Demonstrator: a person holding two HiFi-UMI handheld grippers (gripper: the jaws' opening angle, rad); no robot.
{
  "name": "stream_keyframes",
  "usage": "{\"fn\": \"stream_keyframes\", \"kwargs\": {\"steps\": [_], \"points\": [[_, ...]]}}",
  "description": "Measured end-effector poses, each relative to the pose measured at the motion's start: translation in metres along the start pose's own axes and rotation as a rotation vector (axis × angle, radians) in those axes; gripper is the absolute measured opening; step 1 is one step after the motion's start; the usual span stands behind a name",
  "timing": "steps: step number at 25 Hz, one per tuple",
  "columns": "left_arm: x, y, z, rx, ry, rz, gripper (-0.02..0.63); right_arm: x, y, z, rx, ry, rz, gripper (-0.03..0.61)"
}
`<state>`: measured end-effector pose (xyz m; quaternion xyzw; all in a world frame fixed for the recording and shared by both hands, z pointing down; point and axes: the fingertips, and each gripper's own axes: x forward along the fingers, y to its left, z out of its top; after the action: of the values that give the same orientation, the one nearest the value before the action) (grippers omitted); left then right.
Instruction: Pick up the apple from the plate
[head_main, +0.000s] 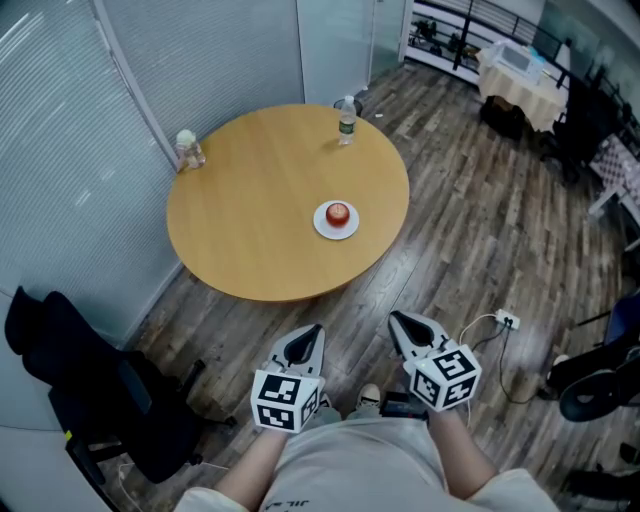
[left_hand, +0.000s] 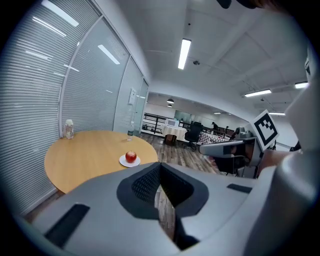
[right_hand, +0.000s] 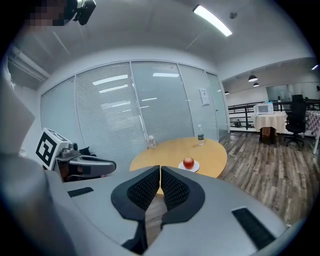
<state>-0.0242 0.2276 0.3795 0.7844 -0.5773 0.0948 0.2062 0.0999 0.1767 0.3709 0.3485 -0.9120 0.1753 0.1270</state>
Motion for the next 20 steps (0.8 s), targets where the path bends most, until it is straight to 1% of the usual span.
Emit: {"fn": "stream_keyframes", "kwargs": {"steps": [6,10,14,20], "points": [[-0.011,0.010,-0.002,0.028,0.005,-0.041,0.002,0.003,0.011,0.002,0.010,-0.030,-0.052,0.031],[-0.009,0.019,-0.007,0.029,0.027,-0.057,0.002,0.011,0.011,-0.007,0.029,-0.018,-0.073,0.031],[-0.002,0.031,-0.007,0.023,0.037,-0.059,0.002,0.024,0.009,-0.010,0.050,-0.010,-0.072,0.031],[0.025,0.055,0.002,0.016,0.045,-0.030,0.002,0.061,-0.009,-0.005,0.060,-0.003,-0.045,0.032]]}}
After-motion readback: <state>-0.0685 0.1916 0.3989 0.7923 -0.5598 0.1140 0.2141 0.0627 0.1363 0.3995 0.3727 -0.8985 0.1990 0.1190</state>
